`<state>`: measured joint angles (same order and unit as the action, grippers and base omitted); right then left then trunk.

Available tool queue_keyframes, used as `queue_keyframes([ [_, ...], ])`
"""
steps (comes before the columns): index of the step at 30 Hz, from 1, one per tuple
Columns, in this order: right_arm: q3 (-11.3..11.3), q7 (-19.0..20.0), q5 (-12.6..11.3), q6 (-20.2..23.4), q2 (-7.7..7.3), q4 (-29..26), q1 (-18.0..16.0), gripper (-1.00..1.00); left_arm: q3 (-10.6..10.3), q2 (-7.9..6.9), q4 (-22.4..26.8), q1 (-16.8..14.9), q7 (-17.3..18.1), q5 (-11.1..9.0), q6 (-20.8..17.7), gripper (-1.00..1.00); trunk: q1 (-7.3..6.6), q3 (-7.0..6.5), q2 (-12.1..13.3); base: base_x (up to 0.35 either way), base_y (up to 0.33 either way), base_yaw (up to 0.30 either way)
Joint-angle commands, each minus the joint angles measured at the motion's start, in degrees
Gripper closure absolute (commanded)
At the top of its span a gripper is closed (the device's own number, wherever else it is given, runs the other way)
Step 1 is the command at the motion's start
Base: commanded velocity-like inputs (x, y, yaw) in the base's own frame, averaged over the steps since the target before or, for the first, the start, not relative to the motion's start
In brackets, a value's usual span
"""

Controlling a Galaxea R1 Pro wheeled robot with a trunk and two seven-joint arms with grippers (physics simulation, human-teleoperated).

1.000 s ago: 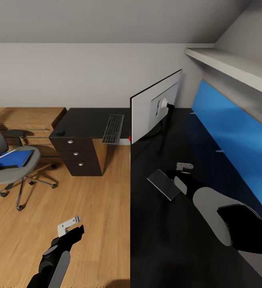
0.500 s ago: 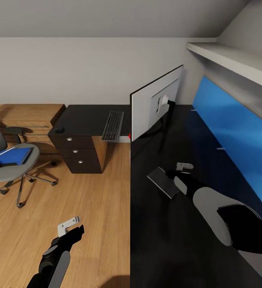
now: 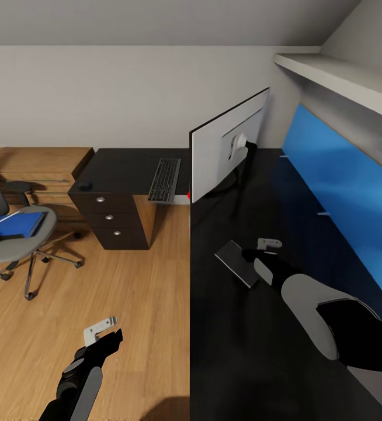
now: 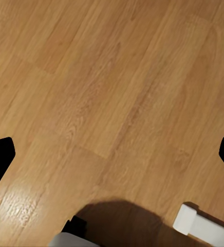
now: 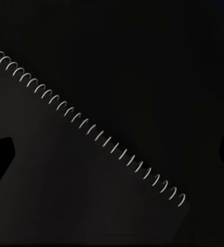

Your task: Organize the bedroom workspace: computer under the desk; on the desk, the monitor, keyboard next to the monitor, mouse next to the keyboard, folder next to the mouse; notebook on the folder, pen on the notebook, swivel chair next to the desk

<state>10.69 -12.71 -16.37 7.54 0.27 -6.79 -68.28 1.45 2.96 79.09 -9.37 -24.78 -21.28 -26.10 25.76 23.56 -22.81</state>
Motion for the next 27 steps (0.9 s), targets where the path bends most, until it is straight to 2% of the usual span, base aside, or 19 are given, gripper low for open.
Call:
queue_keyframes([
  [1,0.52,-0.31,-0.42,0.37,-0.01,-0.13,0.04,-1.00,0.04,0.03,0.10,-0.03,-0.36,-0.60,-0.18,-1.00,0.03,0.18,-0.11,0.000,0.000,0.000],
  [17,0.48,-0.33,-0.41,0.36,-0.04,-0.34,0.16,-1.00,0.04,0.03,0.10,-0.03,-0.36,-0.60,-0.18,-1.00,0.03,1.59,-0.11,0.000,0.000,0.000],
  [27,0.51,-0.54,-0.34,-1.08,-0.19,-2.90,0.16,-1.00,0.04,0.03,0.10,-0.03,-0.36,-0.69,-0.18,-1.00,0.03,1.74,-0.11,0.000,0.000,0.000],
])
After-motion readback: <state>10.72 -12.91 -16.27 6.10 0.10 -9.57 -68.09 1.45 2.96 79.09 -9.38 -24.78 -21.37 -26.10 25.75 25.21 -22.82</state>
